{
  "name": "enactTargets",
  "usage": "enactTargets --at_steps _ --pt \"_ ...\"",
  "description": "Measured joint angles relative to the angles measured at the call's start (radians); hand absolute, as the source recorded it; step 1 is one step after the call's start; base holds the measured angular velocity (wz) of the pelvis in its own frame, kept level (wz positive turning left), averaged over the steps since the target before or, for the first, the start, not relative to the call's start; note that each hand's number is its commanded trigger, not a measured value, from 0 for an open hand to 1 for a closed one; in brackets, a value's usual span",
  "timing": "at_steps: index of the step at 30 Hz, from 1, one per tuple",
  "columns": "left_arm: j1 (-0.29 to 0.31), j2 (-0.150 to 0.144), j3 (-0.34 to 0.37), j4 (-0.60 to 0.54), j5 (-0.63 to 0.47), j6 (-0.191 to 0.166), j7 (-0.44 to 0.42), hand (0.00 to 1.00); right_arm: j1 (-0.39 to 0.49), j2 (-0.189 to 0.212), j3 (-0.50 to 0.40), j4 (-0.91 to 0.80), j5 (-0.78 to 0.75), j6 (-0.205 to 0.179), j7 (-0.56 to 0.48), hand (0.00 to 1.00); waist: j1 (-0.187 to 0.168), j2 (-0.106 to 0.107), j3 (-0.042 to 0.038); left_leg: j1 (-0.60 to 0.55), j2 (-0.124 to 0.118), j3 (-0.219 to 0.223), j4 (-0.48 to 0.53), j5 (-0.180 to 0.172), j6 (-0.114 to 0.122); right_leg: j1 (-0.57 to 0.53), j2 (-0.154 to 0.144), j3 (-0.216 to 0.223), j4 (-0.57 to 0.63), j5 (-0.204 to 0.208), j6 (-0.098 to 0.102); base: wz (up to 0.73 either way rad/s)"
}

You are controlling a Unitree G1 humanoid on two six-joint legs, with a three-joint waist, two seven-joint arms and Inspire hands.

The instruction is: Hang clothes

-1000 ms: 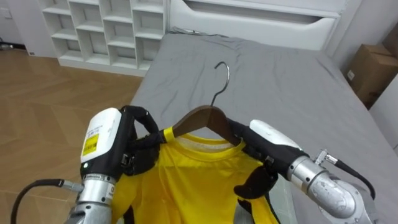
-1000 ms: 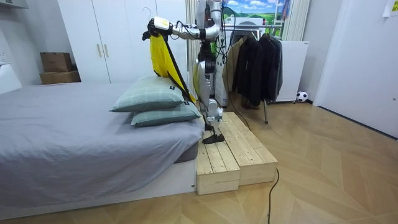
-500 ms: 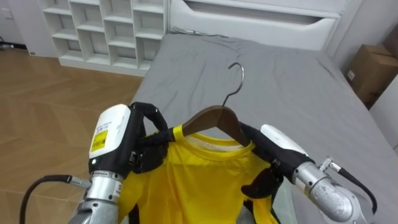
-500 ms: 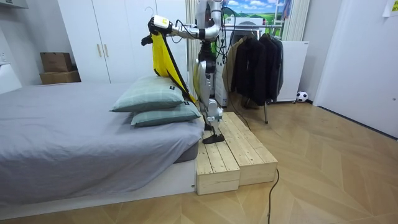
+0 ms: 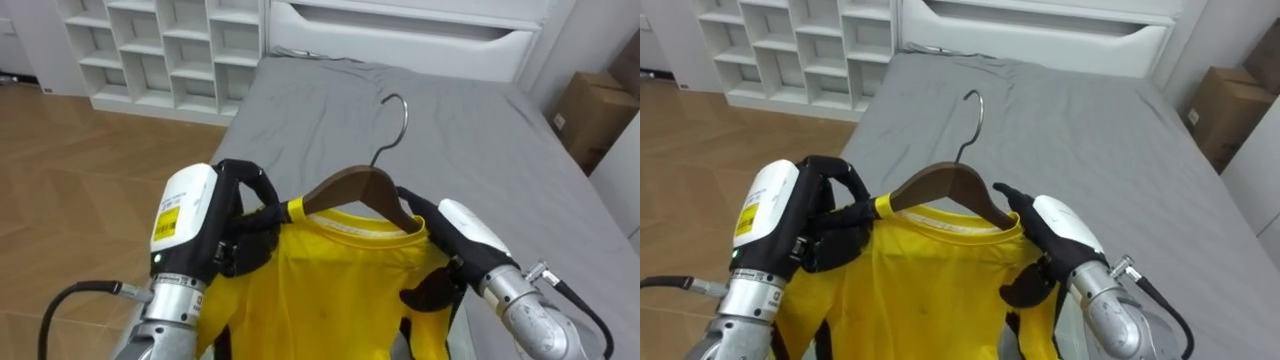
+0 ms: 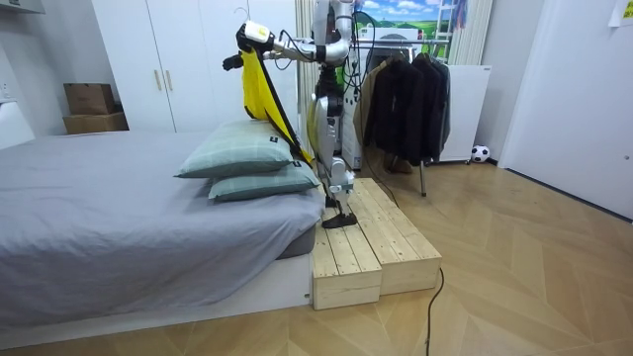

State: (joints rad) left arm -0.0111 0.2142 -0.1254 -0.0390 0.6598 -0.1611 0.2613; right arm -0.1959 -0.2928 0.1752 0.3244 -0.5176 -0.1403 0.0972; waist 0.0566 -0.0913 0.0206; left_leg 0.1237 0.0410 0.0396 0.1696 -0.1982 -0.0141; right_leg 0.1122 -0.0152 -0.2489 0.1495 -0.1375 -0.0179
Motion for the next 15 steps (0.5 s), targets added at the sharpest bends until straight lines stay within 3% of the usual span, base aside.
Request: enactTargets --at_steps 15 --pt "0.000 -0.001 -0.002 0.000 -0.002 -0.003 0.012 1.00 0.000 0.000 0.000 0.021 -0.001 -0.012 -0.053 0.00 0.000 0.010 -0.0056 0.008 0.000 0.000 0.000 0.000 0.000 0.008 0.000 0.000 0.000 0.000 0.000 0.00"
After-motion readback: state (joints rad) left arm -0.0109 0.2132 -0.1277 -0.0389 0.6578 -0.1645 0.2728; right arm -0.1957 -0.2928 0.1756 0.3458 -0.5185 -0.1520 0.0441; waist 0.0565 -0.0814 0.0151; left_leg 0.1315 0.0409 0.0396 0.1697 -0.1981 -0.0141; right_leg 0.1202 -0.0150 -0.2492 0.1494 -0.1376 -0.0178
